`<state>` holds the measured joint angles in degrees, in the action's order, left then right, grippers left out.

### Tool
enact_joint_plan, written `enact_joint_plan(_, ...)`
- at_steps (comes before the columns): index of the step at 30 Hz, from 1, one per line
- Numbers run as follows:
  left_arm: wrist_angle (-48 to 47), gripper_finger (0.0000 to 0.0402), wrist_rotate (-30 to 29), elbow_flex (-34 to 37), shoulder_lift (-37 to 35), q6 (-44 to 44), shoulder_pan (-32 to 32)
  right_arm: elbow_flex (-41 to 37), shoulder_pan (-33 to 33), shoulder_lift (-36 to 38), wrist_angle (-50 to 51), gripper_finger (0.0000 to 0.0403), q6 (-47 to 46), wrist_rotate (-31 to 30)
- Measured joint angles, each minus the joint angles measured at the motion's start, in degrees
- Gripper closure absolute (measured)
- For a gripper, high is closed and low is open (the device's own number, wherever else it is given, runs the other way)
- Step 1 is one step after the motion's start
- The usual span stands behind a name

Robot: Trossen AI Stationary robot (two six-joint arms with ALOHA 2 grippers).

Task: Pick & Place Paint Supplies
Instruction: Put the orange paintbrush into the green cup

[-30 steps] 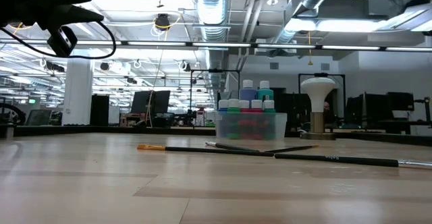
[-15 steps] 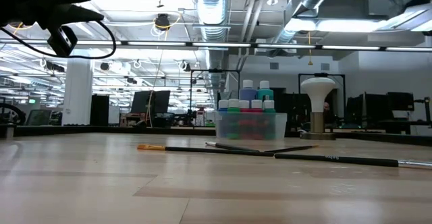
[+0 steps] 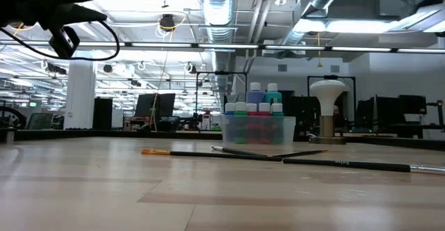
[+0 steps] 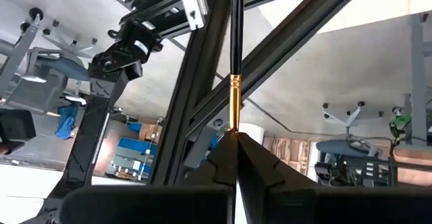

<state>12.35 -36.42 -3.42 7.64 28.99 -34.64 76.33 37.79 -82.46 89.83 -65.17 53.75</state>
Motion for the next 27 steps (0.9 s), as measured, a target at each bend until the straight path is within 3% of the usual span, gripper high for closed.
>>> enact_joint_plan(9,0.64,0.0400,0.00,0.00,0.00,0.00,0.00,-4.87,-0.29,-0.02,0.19,0.0403,1.48,2.32)
enact_joint_plan(27,0.84,0.0400,0.00,0.00,0.00,0.00,0.00,-6.48,-3.01,-0.02,0.17,0.0403,-0.67,5.08)
